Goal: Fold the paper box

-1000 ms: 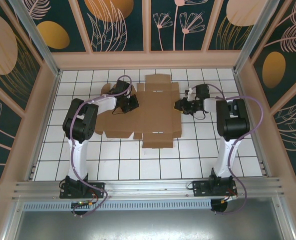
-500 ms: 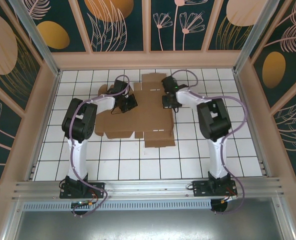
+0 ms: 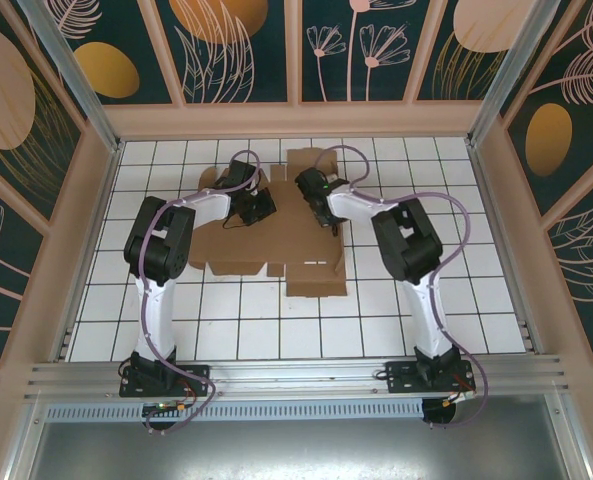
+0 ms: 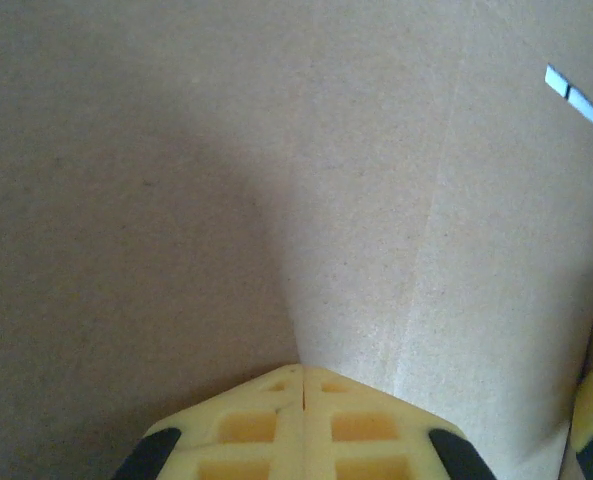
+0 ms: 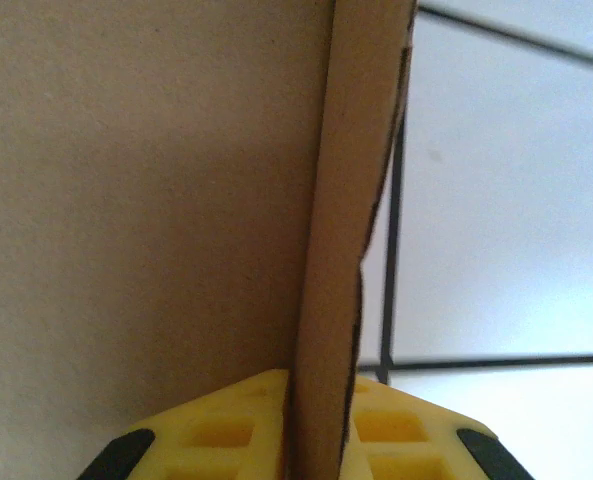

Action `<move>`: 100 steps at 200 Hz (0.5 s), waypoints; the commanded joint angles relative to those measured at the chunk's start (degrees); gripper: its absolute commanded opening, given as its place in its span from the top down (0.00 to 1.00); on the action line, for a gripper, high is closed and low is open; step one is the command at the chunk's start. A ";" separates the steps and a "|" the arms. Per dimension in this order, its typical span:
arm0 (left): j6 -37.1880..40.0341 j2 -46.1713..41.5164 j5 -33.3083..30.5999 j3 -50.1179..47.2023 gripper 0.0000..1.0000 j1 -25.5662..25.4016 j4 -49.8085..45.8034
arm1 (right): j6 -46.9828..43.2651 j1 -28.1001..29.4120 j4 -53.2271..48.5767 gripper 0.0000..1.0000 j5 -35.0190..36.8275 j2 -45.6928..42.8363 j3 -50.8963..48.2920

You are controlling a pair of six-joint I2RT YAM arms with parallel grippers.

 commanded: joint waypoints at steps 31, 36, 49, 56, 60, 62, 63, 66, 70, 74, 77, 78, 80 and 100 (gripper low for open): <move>-0.99 0.80 1.87 -2.14 1.00 -0.45 -0.16 | 5.25 -17.58 22.73 0.68 -52.56 -10.22 -18.41; -1.07 0.75 2.07 -2.16 1.00 -0.45 -0.05 | 6.20 -18.51 24.54 0.65 -55.32 -10.20 -19.79; -1.15 0.80 2.39 -2.28 1.00 -0.45 0.21 | 8.42 -19.91 28.86 0.60 -61.46 -9.55 -22.41; -1.13 0.77 2.39 -2.29 1.00 -0.45 0.29 | 9.27 -20.08 30.49 0.57 -63.55 -8.97 -23.35; -1.09 0.71 2.49 -2.37 1.00 -0.45 0.35 | 9.63 -20.07 31.21 0.56 -64.35 -8.65 -23.63; -1.10 0.71 2.52 -2.37 1.00 -0.45 0.38 | 9.81 -20.04 31.55 0.56 -64.82 -8.44 -23.71; -1.09 0.75 2.53 -2.37 1.00 -0.45 0.39 | 9.85 -19.97 31.68 0.56 -64.98 -8.35 -23.77; -1.13 0.79 2.58 -2.37 1.00 -0.43 0.39 | 10.15 -19.97 32.10 0.55 -65.59 -7.95 -23.96; -1.11 0.79 2.59 -2.37 1.00 -0.43 0.38 | 10.75 -19.90 32.91 0.55 -66.52 -7.33 -24.21; -1.08 0.80 2.60 -2.42 1.00 -0.43 0.47 | 11.08 -19.87 33.50 0.54 -67.02 -6.99 -24.41; -1.13 0.86 2.66 -2.49 1.00 -0.45 0.48 | 11.62 -19.89 34.35 0.54 -67.74 -6.49 -24.69; -1.10 0.87 2.69 -2.48 1.00 -0.45 0.48 | 11.62 -19.89 34.35 0.54 -67.74 -6.49 -24.69; -1.15 0.88 2.70 -2.46 1.00 -0.47 0.48 | 11.88 -19.90 34.78 0.54 -68.12 -6.32 -24.90; -1.17 0.93 3.03 -2.56 1.00 -0.44 0.66 | 13.81 -20.00 38.15 0.52 -70.26 -4.25 -25.91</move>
